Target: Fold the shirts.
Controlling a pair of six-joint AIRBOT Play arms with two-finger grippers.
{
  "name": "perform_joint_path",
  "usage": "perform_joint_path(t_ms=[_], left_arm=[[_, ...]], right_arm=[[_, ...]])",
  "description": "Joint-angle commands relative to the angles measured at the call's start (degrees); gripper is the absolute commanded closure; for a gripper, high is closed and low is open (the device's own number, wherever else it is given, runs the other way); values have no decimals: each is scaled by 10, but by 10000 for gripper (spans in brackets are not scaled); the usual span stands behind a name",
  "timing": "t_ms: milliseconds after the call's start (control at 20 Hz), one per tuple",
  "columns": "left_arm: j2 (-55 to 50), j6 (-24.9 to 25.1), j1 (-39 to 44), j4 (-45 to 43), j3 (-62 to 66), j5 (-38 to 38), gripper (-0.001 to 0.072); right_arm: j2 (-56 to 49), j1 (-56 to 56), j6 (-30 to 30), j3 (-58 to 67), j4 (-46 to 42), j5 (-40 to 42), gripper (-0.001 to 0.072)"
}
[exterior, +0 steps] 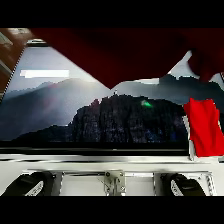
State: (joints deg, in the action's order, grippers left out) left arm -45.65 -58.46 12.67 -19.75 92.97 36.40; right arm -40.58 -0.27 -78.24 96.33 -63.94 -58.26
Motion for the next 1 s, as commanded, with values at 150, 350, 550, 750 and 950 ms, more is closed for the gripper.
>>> perform_joint_path(t_ms=[150,350,550,750,950], left_arm=[[59,-43,-3,-204,33,109,668],[56,-211,-3,-439,29,259,668],[68,-243,-3,-503,23,393,668],[99,-351,-3,-502,22,430,668],[130,-401,-3,-546,-15,434,668]], right_arm=[[15,0,-63,54,45,-208,647],[-10,0,-103,53,-1,-473,647],[-9,1,-148,35,36,-480,648],[-9,1,-218,-13,139,-480,648],[-9,1,-220,-118,111,-473,648]])
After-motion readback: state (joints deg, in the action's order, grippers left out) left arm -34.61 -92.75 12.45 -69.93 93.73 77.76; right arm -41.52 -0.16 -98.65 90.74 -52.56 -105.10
